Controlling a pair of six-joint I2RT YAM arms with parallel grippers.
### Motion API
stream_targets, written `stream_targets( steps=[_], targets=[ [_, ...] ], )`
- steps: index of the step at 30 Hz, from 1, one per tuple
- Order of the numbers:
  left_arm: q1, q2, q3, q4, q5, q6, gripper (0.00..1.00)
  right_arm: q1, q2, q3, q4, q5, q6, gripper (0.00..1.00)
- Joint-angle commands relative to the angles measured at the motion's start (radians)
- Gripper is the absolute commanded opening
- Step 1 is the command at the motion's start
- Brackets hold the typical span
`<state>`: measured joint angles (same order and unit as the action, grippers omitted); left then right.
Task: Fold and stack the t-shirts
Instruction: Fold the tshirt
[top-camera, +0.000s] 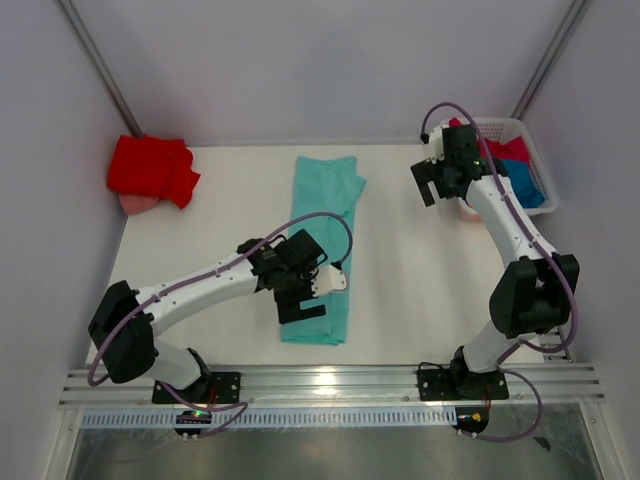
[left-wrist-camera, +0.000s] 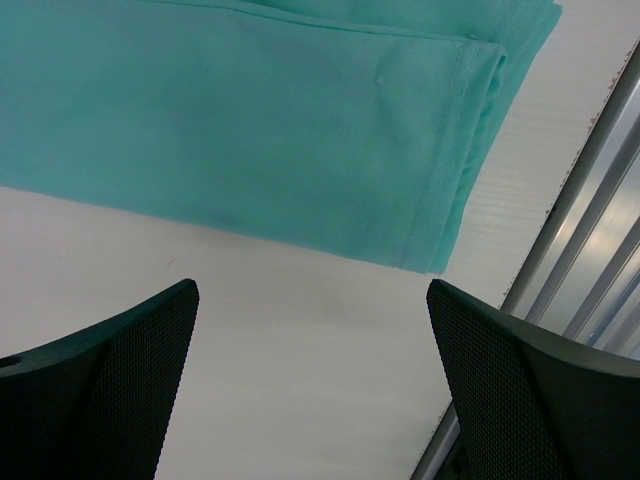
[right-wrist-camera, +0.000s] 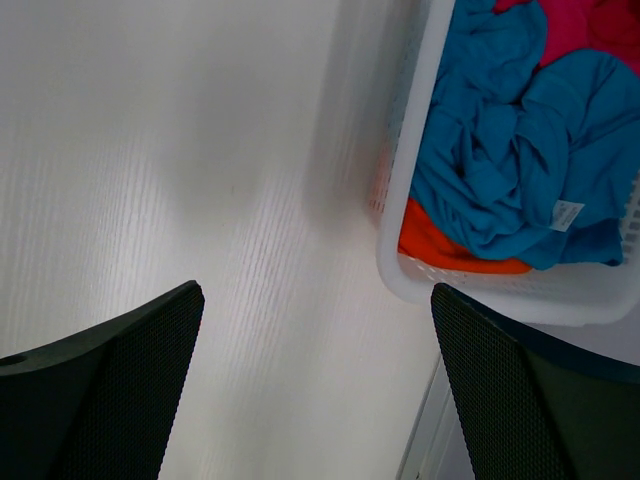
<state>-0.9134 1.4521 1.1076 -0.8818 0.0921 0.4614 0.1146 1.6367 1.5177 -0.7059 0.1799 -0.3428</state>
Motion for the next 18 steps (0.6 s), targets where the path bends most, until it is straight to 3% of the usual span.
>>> stream_targets(
  steps=[1,9,15,18],
  targets=[
    [-0.059,-0.042,-0.020,0.018,-0.035,-0.013,0.98,0.002,-0.029,-0.042,-0.027,-0.034,-0.005,0.99],
    [-0.070,-0.071,-0.017,-0.023,-0.029,-0.040,0.99,-0.055,0.015,0.015,-0.058,-0.144,-0.029,0.99],
    [-0.070,-0.088,0.058,-0.071,-0.075,-0.030,0.99,-0.099,-0.024,0.065,-0.276,-0.639,-0.188,0.99],
    [-0.070,-0.091,0.121,-0.144,-0.046,-0.044,0.99,-0.099,-0.113,-0.034,-0.271,-0.733,-0.266,1.00]
  ],
)
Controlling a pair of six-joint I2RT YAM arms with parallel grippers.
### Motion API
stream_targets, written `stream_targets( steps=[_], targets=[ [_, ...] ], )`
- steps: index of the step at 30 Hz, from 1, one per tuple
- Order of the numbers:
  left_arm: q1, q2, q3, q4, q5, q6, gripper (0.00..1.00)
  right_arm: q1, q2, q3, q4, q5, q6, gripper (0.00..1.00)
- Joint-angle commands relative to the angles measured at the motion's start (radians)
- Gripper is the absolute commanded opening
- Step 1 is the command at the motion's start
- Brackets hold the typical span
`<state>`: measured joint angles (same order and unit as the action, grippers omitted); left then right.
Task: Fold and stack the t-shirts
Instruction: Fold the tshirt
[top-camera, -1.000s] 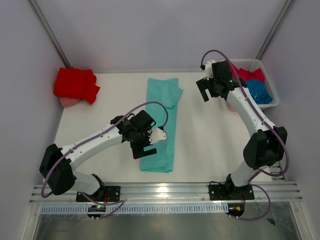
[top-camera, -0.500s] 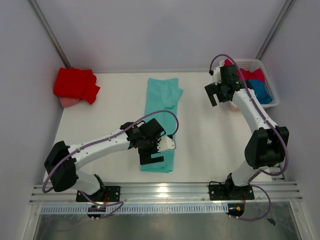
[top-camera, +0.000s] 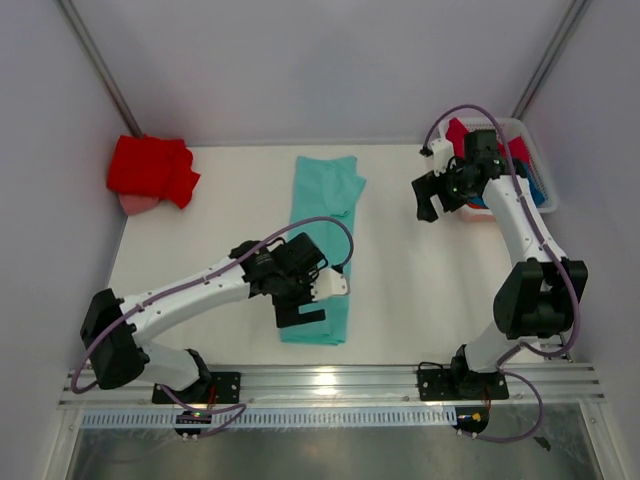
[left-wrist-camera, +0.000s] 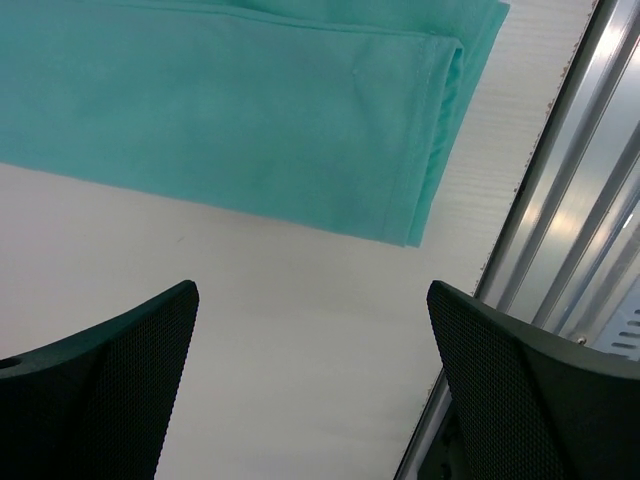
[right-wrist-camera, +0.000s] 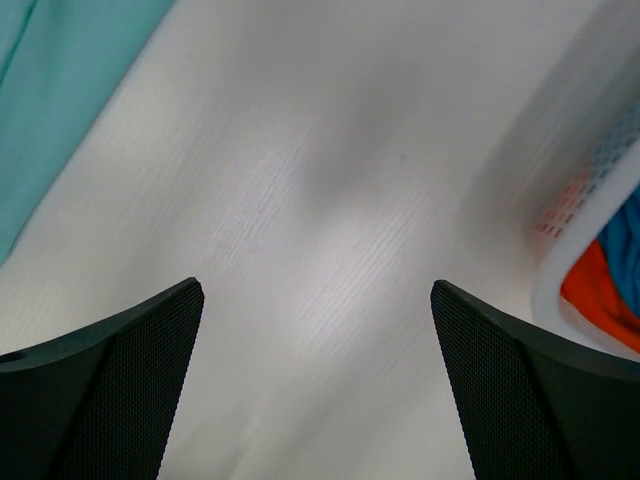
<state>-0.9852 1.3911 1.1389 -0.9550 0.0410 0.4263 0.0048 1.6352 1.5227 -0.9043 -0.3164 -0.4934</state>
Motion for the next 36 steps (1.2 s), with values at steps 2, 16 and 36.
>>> stream_targets(
  steps=[2,16,36],
  targets=[
    [0.002,-0.043,0.113,-0.102,0.016,-0.023,0.99,0.009,-0.205,-0.158,0.034,-0.207,-0.119,0.99],
    [0.310,-0.008,0.182,-0.077,0.155,-0.127,0.99,0.012,-0.412,-0.496,0.258,-0.233,-0.099,0.99],
    [0.778,0.221,0.186,-0.234,0.769,-0.054,0.93,0.021,-0.287,-0.503,-0.225,-0.636,-0.432,0.99]
  ],
)
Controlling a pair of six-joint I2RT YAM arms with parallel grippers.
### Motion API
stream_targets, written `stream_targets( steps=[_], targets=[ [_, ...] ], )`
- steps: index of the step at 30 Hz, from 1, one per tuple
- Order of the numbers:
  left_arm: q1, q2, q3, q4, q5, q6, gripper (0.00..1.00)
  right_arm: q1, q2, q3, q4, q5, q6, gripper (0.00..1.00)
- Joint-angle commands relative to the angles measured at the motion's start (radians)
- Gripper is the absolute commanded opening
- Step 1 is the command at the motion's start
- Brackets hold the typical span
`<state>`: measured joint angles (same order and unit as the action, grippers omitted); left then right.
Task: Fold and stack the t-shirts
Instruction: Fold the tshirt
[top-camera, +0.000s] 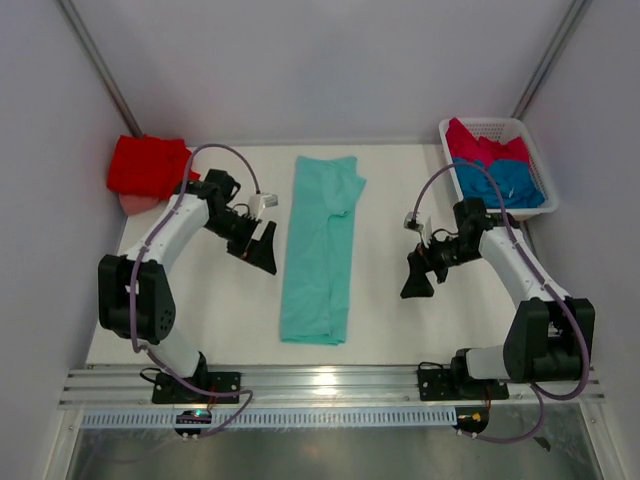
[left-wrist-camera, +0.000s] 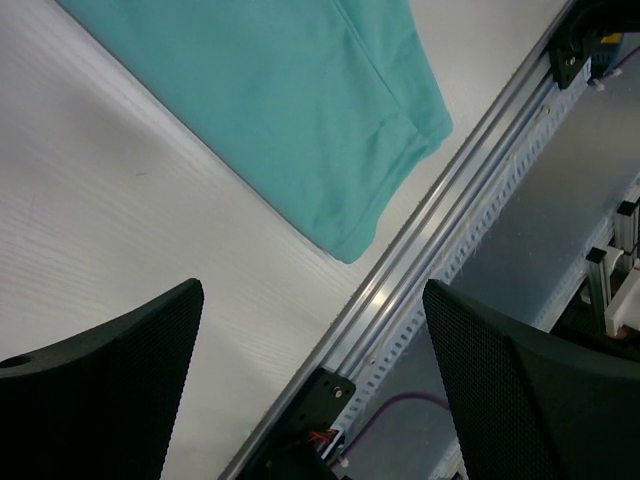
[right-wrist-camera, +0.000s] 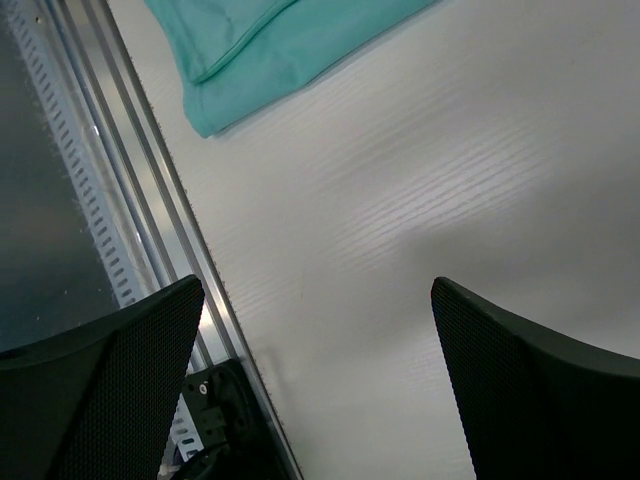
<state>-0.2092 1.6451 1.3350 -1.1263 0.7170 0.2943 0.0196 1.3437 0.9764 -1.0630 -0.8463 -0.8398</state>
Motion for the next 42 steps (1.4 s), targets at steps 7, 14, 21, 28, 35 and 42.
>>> stream_targets(
  steps=[7,14,21,28,35,42],
  targets=[
    [0.011,-0.039,-0.111,0.051,0.151,0.065,0.90,0.017,-0.012,-0.037,0.212,-0.163,0.094,0.99],
    [0.024,-0.133,-0.371,0.420,0.110,-0.081,0.92,0.155,-0.069,-0.142,0.405,-0.033,0.243,0.99],
    [0.031,-0.071,-0.350,0.392,0.159,-0.083,0.91,0.256,0.041,-0.099,0.368,-0.108,0.294,0.99],
    [0.042,-0.006,-0.323,0.372,0.192,-0.075,0.91,0.313,0.066,-0.140,0.480,-0.093,0.404,0.99],
    [0.054,0.047,-0.371,0.469,0.311,-0.144,0.89,0.332,0.042,-0.200,0.610,-0.074,0.534,0.99],
    [0.051,0.002,-0.559,0.760,0.303,-0.389,0.83,0.364,0.034,-0.261,0.806,-0.076,0.702,0.99]
  ],
)
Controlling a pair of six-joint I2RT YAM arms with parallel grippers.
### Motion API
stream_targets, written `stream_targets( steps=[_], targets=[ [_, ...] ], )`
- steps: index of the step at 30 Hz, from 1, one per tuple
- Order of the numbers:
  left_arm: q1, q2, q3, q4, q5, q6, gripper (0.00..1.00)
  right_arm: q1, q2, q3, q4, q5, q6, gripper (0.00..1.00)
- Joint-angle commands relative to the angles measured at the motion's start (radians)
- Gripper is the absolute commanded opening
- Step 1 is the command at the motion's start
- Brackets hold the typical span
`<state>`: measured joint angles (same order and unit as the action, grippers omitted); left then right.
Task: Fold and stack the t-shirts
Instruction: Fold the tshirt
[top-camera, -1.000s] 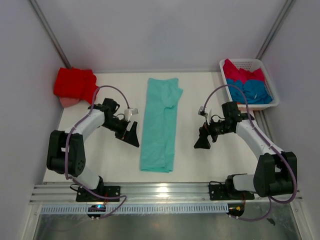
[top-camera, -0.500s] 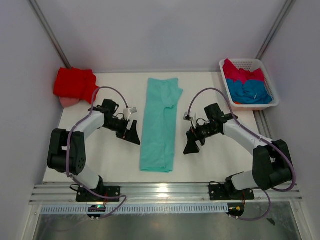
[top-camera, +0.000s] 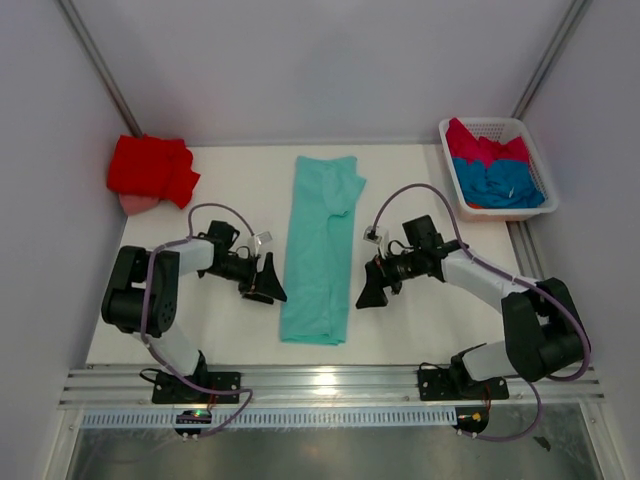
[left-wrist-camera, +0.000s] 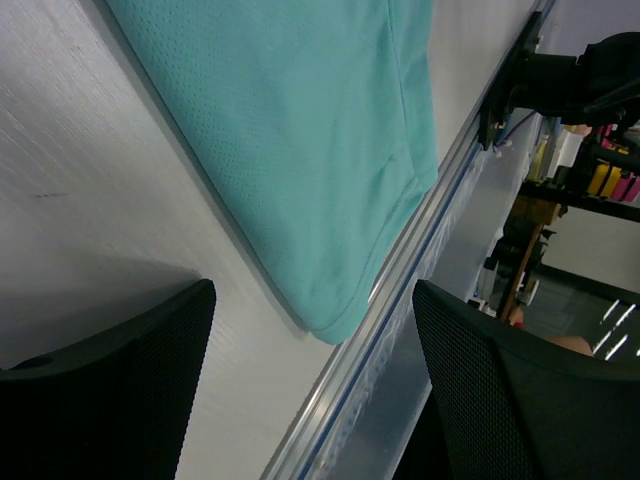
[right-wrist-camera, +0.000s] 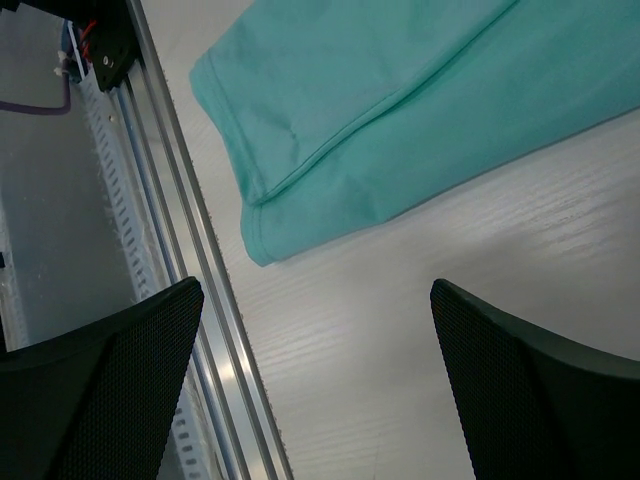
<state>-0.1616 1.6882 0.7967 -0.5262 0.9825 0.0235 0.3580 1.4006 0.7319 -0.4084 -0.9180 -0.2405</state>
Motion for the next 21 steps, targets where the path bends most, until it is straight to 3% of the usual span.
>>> stream_targets(
  steps=[1,8,17,21],
  targets=[
    [0.004,-0.042,-0.022,0.160,0.038,-0.120,0.82,0.030,-0.020,-0.020,0.178,-0.015,0.128,0.99],
    [0.000,-0.070,-0.002,0.086,0.033,-0.105,0.81,0.062,0.049,-0.078,0.332,-0.099,0.274,0.99],
    [0.002,0.097,0.200,-0.242,0.073,0.034,0.81,0.073,0.072,-0.146,0.465,-0.160,0.432,0.99],
    [0.002,0.126,0.173,-0.215,0.113,0.007,0.81,0.078,0.083,-0.164,0.468,-0.166,0.440,1.00]
  ],
)
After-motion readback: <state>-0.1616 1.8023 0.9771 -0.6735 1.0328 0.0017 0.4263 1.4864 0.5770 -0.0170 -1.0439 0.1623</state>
